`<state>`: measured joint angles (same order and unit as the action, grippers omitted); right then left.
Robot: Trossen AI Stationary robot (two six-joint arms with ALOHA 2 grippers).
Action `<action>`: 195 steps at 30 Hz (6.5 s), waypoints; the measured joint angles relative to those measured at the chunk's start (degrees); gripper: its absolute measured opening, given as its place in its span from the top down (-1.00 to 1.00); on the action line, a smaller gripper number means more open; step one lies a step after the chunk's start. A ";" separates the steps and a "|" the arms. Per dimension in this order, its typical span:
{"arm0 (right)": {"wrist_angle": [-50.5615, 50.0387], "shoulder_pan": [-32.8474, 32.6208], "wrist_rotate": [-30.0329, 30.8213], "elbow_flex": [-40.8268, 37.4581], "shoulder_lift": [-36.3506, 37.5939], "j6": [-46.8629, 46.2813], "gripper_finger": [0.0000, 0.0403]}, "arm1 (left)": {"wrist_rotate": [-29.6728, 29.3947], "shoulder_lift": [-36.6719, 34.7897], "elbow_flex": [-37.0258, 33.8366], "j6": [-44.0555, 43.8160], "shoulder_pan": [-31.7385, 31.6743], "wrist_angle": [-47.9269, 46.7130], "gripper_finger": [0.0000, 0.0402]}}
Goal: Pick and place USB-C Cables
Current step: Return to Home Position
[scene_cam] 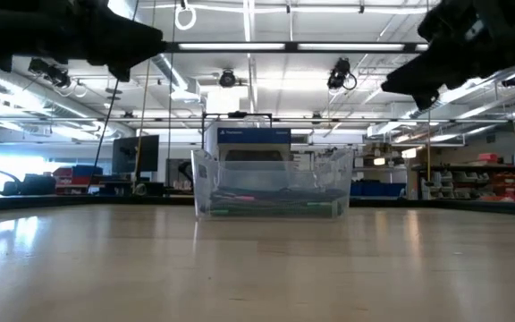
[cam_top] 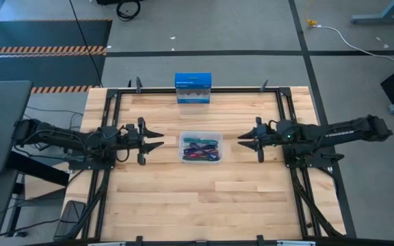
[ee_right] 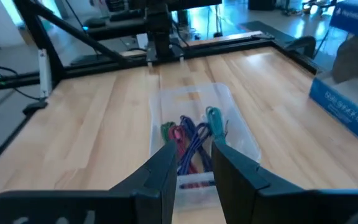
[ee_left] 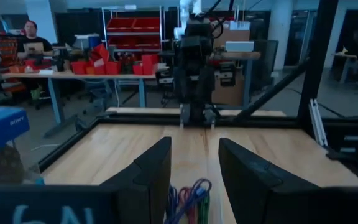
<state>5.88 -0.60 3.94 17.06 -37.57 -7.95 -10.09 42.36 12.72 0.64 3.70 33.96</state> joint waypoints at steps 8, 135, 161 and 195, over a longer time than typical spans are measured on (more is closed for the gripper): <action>2.07 0.00 -1.10 -7.48 9.76 -1.54 0.47 | 0.01 -4.35 -8.75 -1.75 0.00 8.95 0.29; -10.57 0.00 -4.03 -14.23 37.21 -0.92 0.47 | 0.31 -34.48 -12.25 -1.47 0.72 -25.62 0.29; -10.59 -0.01 -4.03 -14.23 37.21 -0.92 0.47 | 0.28 -34.48 -12.25 -1.48 0.72 -25.65 0.29; -10.59 -0.02 -4.01 -14.23 37.21 -0.92 0.47 | 0.28 -34.48 -12.25 -1.48 0.71 -25.67 0.29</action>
